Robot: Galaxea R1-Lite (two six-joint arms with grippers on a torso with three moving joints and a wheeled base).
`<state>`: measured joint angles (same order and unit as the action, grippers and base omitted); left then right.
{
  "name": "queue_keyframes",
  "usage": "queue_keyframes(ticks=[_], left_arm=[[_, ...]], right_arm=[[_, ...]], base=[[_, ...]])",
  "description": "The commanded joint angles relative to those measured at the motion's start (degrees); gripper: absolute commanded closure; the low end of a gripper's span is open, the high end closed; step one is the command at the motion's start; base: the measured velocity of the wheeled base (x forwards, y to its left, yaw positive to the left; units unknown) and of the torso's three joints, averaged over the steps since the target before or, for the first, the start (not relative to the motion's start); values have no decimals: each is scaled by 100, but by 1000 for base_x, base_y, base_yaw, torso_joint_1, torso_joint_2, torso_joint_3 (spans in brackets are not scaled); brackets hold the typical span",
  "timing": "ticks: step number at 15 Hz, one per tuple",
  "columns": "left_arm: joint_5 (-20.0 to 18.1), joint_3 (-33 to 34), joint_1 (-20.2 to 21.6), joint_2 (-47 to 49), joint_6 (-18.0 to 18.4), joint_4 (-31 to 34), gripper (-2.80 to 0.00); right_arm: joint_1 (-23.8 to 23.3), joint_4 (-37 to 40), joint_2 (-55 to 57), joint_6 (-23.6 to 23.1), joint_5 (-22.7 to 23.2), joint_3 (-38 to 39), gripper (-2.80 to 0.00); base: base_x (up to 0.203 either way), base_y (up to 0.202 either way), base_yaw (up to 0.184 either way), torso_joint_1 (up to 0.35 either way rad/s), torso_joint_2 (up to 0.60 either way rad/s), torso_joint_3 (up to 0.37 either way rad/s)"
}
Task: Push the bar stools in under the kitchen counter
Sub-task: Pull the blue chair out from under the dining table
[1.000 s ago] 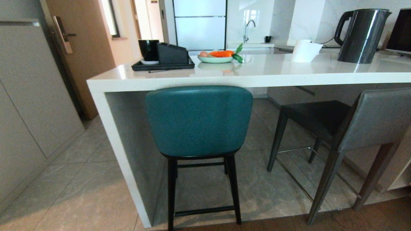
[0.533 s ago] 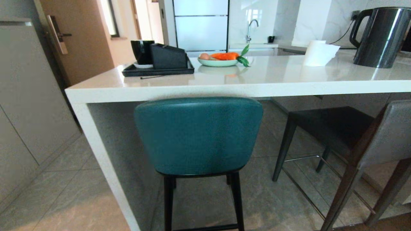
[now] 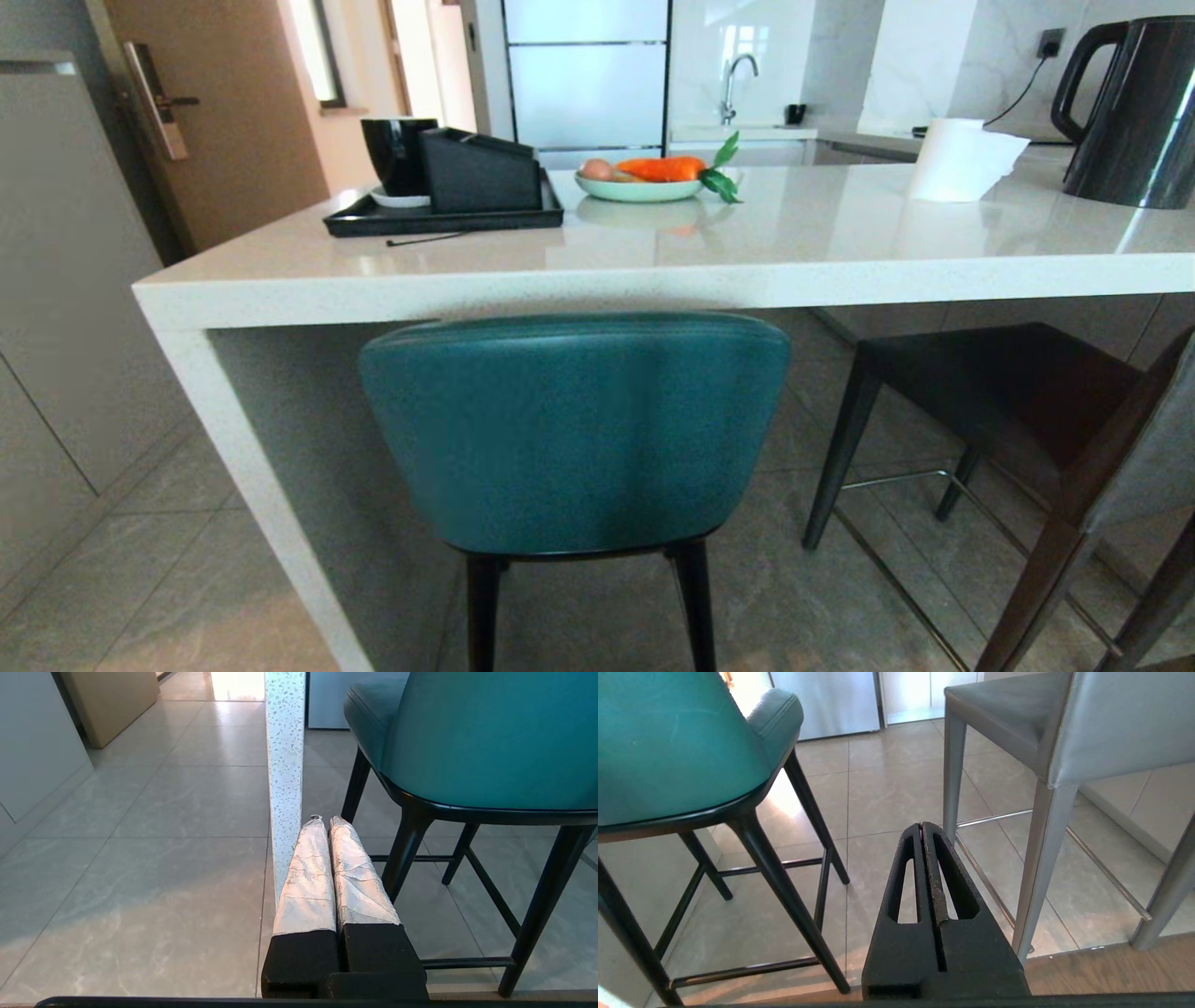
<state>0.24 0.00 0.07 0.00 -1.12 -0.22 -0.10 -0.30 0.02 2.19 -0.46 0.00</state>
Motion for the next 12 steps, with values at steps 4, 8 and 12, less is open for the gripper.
queue_keyframes(ticks=[4, 8, 12], left_arm=[[2, 20, 10, 2, 42, -13, 0], [-106, -528, 17, 227, 50, -14, 0], [-601, -1478, -86, 2261, -100, -601, 0]], right_arm=[[1, -14, -2, -54, 10, 26, 0], [1, -1, -1, -429, 42, -34, 0], [4, -9, 1209, -456, 99, -1028, 0]], base=[[0, 0, 0, 0, 0, 0], [0, 0, 0, 0, 0, 0], [0, 0, 0, 0, 0, 0]])
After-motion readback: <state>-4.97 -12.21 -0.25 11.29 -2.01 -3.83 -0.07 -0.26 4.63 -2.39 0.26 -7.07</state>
